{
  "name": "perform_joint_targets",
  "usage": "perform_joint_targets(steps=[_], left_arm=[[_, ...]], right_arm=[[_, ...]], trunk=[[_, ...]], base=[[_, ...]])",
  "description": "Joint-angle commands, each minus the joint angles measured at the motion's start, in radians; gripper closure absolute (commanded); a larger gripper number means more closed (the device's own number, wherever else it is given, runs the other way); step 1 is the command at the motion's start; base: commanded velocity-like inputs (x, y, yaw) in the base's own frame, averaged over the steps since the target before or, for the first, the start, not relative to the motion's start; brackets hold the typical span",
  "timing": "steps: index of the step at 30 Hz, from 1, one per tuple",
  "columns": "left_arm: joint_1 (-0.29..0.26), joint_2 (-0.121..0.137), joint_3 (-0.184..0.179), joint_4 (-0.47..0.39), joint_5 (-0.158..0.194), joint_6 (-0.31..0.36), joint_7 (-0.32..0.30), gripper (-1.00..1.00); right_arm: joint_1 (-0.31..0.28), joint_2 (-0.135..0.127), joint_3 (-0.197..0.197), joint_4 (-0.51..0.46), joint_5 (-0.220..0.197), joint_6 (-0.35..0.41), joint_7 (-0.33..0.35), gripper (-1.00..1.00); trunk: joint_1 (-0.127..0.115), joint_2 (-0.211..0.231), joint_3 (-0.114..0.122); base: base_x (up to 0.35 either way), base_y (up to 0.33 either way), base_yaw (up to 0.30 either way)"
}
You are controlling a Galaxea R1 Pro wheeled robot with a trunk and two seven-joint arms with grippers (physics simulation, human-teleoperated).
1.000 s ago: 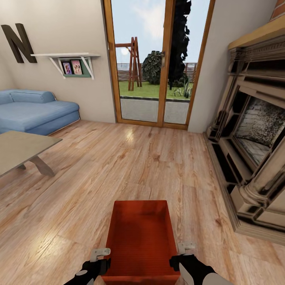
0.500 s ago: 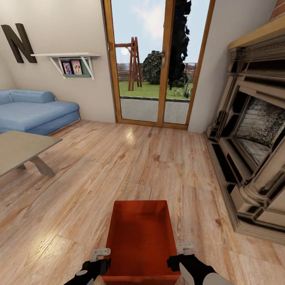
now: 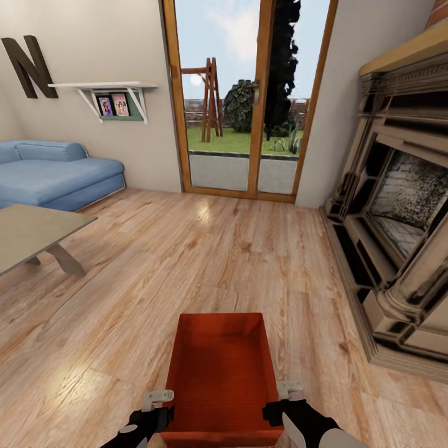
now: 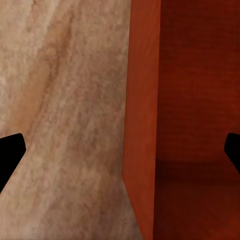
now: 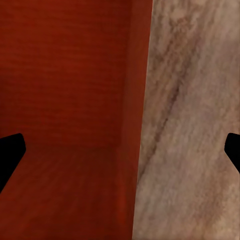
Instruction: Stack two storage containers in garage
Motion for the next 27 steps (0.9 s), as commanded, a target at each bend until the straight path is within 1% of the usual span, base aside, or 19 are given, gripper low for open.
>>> perform_joint_targets(steps=[1, 3, 9, 27], left_arm=[[-0.001, 0.000, -0.009, 0.001, 0.009, -0.004, 0.004, -1.00], [-0.001, 0.000, -0.009, 0.001, 0.009, -0.004, 0.004, -1.00], [-0.001, 0.000, -0.009, 0.001, 0.009, -0.004, 0.004, -1.00], [-0.001, 0.000, -0.009, 0.001, 0.010, -0.004, 0.004, -1.00]], right_arm=[[0.000, 0.000, 0.005, -0.002, 0.004, 0.008, -0.004, -1.00], [0.000, -0.001, 0.005, -0.002, 0.004, 0.007, -0.003, -1.00], [0.000, -0.001, 0.004, -0.002, 0.004, 0.007, -0.003, -1.00], [0.000, -0.002, 0.005, -0.002, 0.004, 0.007, -0.003, -1.00]], trunk=[[0.000, 0.000, -0.001], [0.000, 0.000, -0.001], [0.023, -0.042, -0.020], [0.023, -0.042, -0.020]], base=[[0.000, 0.000, 0.000], [0.000, 0.000, 0.000], [0.000, 0.000, 0.000], [0.000, 0.000, 0.000]])
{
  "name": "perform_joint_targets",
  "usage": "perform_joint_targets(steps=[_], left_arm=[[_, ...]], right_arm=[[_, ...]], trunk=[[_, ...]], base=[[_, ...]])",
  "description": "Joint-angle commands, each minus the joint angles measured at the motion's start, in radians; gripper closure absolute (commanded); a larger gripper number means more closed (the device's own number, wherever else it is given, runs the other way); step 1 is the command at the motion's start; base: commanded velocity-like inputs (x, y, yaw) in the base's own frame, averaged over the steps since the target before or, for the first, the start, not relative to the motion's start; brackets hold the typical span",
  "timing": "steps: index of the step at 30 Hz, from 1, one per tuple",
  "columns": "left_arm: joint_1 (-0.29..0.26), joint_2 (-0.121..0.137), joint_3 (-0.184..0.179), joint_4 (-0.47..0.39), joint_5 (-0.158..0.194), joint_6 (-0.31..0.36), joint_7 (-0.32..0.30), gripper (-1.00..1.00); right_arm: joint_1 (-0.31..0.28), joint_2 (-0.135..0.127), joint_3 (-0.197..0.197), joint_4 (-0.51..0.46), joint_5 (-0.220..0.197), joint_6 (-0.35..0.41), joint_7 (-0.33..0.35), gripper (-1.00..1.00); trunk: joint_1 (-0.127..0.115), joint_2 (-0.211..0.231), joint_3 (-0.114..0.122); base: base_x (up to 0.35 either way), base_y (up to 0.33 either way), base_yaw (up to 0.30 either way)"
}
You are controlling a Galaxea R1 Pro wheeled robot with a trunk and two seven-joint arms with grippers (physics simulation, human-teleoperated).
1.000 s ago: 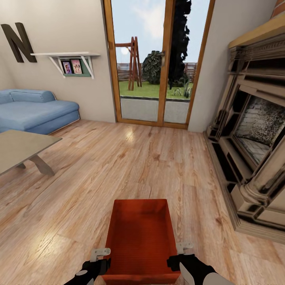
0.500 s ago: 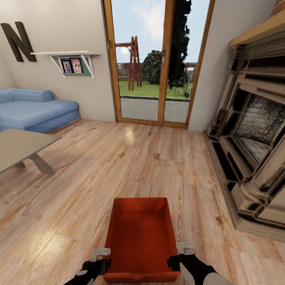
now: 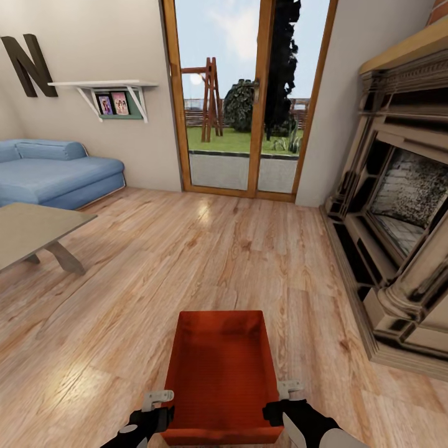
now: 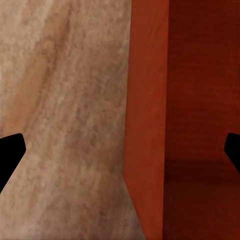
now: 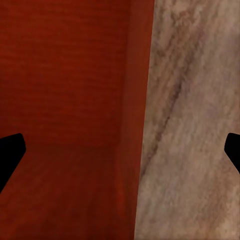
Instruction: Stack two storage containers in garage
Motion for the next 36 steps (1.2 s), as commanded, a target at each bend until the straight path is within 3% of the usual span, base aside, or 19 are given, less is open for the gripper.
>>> perform_joint_targets(steps=[1, 9, 10, 11, 12, 33, 36], left_arm=[[-0.001, 0.000, -0.009, 0.001, 0.009, -0.004, 0.004, -1.00], [0.000, 0.000, -0.009, 0.001, 0.010, -0.004, 0.004, -1.00], [0.000, 0.000, -0.009, 0.001, 0.009, -0.004, 0.004, 1.00], [0.000, 0.000, -0.009, 0.001, 0.009, -0.004, 0.004, 1.00], [0.000, 0.000, -0.009, 0.001, 0.010, -0.004, 0.004, 1.00], [0.003, 0.000, -0.009, 0.000, 0.011, -0.005, 0.004, 1.00], [0.003, 0.000, -0.009, -0.001, 0.011, -0.004, 0.004, 1.00]], right_arm=[[0.000, 0.000, 0.005, -0.002, 0.004, 0.008, -0.004, -1.00], [0.000, 0.000, 0.006, -0.002, 0.004, 0.008, -0.004, -1.00], [0.000, 0.000, 0.006, -0.002, 0.004, 0.008, -0.004, -1.00], [0.000, 0.000, 0.006, -0.002, 0.004, 0.008, -0.004, -1.00], [0.000, 0.000, 0.006, -0.002, 0.004, 0.008, -0.004, 1.00], [0.000, -0.003, 0.006, -0.004, 0.004, 0.005, -0.004, 1.00], [0.000, -0.003, 0.006, -0.004, 0.004, 0.005, -0.004, 1.00]], trunk=[[0.000, 0.000, -0.001], [0.000, 0.000, -0.001], [0.000, 0.000, -0.001], [0.000, 0.000, -0.001], [0.000, 0.000, -0.001], [0.000, 0.000, -0.001], [-0.012, 0.021, 0.009]], base=[[0.000, 0.000, 0.000], [0.000, 0.000, 0.000], [0.000, 0.000, 0.000], [0.000, 0.000, 0.000], [0.000, 0.000, 0.000], [0.000, 0.000, 0.000], [0.000, 0.000, 0.000]])
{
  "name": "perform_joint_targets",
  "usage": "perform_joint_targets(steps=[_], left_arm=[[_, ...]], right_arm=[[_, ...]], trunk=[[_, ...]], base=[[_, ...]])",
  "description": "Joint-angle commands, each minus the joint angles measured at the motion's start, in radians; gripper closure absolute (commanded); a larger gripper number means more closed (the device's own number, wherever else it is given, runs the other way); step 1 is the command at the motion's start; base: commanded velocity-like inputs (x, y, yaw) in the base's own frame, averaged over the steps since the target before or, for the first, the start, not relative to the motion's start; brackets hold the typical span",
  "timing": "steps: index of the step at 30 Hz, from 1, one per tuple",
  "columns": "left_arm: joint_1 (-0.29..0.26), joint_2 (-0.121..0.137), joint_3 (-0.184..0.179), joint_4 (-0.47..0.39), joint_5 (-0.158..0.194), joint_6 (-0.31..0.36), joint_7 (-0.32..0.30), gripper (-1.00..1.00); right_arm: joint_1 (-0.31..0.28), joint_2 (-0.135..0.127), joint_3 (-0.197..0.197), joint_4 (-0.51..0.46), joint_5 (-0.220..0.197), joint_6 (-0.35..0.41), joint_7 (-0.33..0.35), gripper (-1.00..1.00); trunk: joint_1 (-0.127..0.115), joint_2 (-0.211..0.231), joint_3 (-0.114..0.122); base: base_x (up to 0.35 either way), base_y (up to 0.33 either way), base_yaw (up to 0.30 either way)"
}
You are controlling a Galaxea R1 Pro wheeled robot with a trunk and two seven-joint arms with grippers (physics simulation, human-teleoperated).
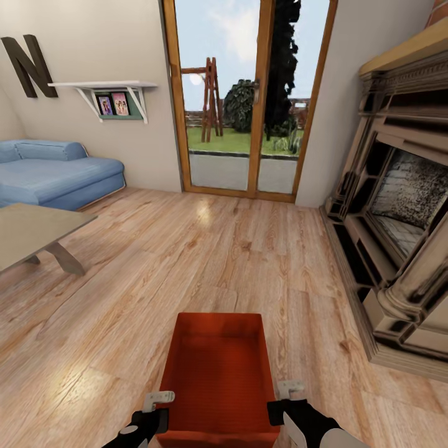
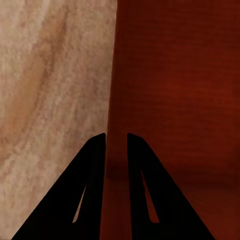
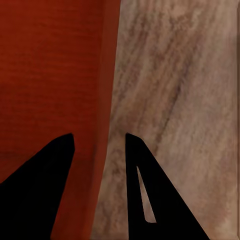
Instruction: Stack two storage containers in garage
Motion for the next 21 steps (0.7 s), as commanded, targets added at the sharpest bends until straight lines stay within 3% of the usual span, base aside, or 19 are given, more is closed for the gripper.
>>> perform_joint_targets(steps=[1, 21], left_arm=[[-0.001, 0.001, 0.010, 0.000, 0.002, -0.004, 0.010, 1.00], [-0.001, 0.001, 0.009, 0.000, 0.002, -0.003, 0.010, 1.00]], right_arm=[[0.000, -0.001, 0.007, -0.002, 0.016, 0.008, -0.008, 1.00], [0.000, 0.001, 0.007, -0.003, 0.016, 0.008, -0.008, 1.00]], trunk=[[-0.004, 0.007, 0.002], [-0.081, 0.147, 0.065]], base=[[0.000, 0.000, 0.000], [0.000, 0.000, 0.000]])
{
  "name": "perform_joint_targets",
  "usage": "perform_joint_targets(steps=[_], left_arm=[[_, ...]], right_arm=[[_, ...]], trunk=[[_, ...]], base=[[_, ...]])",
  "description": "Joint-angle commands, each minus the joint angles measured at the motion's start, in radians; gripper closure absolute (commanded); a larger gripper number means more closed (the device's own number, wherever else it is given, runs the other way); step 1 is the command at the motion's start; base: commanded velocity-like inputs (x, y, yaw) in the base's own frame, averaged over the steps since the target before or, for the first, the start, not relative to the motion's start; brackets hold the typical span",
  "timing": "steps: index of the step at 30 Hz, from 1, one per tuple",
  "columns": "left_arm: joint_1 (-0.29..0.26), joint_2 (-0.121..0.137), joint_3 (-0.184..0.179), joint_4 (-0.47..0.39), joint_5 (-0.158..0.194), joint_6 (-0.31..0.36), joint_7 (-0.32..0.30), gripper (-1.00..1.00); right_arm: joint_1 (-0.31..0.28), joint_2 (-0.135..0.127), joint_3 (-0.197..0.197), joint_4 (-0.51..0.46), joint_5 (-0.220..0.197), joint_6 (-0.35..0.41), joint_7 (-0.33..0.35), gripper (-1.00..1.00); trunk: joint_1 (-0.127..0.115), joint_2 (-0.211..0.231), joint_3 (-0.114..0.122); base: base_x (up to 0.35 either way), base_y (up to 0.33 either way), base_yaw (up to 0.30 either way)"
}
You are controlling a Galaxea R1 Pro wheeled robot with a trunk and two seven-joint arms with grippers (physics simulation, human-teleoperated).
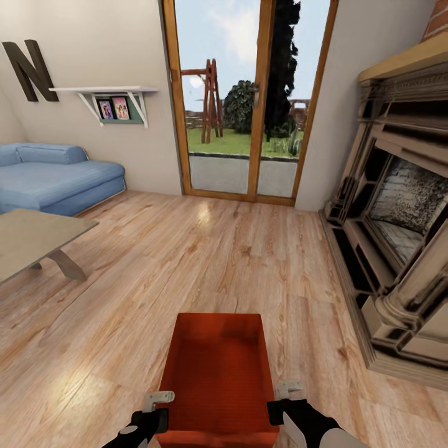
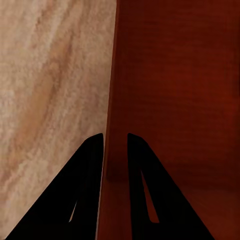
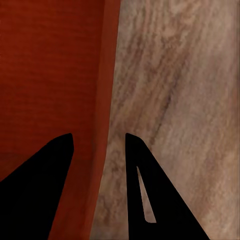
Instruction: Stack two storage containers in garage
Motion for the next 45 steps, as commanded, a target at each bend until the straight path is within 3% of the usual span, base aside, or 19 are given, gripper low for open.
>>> perform_joint_targets(steps=[1, 45], left_arm=[[-0.001, 0.000, 0.004, 0.001, 0.005, -0.004, 0.011, 1.00], [-0.001, 0.003, 0.006, -0.001, 0.007, -0.004, 0.010, 1.00]], right_arm=[[0.000, 0.000, 0.007, -0.002, 0.012, 0.008, -0.007, 1.00], [0.003, 0.000, 0.007, -0.008, 0.012, -0.027, -0.005, 1.00]], trunk=[[-0.004, 0.007, 0.002], [-0.173, 0.315, 0.140]], base=[[0.000, 0.000, 0.000], [0.000, 0.000, 0.000]])
